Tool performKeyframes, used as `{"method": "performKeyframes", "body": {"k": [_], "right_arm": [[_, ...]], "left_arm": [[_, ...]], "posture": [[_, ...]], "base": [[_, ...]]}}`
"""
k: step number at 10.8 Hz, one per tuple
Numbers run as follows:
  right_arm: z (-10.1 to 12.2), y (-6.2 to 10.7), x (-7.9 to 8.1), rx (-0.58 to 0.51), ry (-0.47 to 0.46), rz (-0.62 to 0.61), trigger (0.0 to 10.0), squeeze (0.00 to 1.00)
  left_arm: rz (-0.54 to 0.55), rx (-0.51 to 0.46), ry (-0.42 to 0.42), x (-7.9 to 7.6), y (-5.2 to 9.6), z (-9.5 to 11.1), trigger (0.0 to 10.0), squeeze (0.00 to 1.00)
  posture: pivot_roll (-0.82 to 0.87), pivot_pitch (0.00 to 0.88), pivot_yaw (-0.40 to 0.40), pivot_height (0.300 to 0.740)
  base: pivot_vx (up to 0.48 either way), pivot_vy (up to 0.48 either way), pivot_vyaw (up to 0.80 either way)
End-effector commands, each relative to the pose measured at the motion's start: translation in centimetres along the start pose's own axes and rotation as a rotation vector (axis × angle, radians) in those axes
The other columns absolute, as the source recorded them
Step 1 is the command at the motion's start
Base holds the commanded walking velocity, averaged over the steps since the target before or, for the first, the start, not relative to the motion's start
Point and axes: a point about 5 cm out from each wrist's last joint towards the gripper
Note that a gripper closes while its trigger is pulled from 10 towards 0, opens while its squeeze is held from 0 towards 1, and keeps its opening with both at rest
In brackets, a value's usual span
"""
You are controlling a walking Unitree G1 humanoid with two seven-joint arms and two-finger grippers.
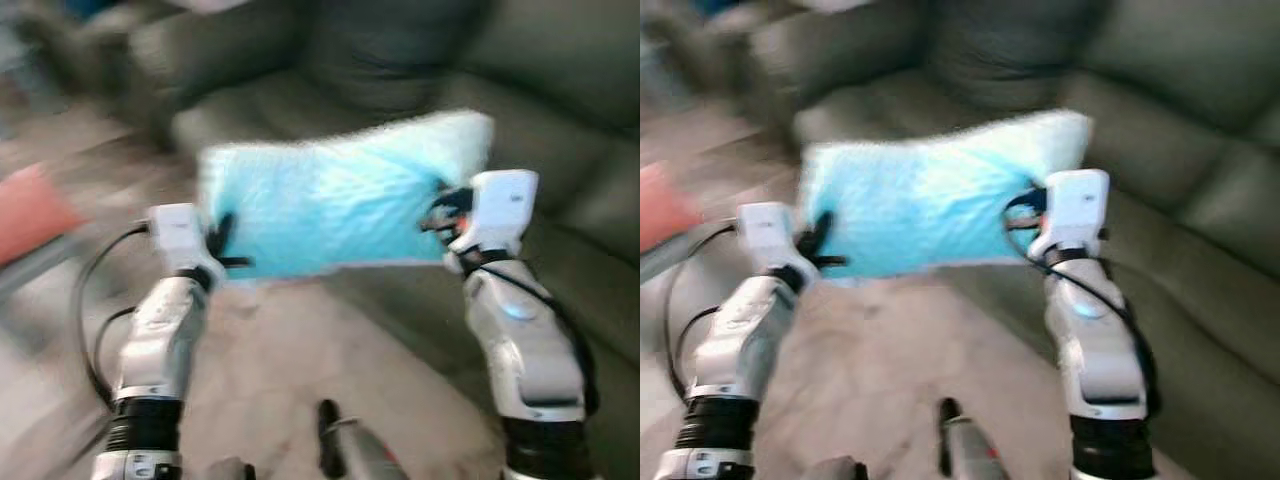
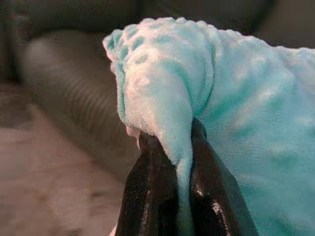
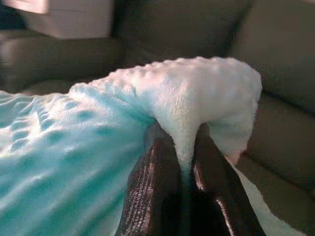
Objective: Move the pillow to the sofa
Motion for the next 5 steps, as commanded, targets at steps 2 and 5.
{"method": "performKeyframes", "body": {"k": [2, 5], "right_arm": [[0.70, 0.25, 0.12, -0.041, -0.003, -0.004, 10.0, 0.00], [0.69, 0.39, 0.11, -0.042, 0.001, -0.006, 10.0, 0.00]], "left_arm": [[0.010, -0.012, -0.016, 0.46, 0.15, 0.34, 10.0, 0.00], [0.005, -0.011, -0.015, 0.50, 0.15, 0.38, 10.0, 0.00]], "posture": [[-0.12, 0.224, -0.053, 0.740], [-0.12, 0.228, -0.052, 0.740]], "base": [[0.381, 0.000, -0.40], [0.419, 0.000, 0.00]]}}
Point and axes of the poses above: a point about 5 cm out from each wrist's last joint towards the gripper, its own y axis pointing back from the gripper into the wrist, its own z axis along the axis of the wrist's last joint, x = y × z, and after that the axes turned 5 degrees about y, right-handed
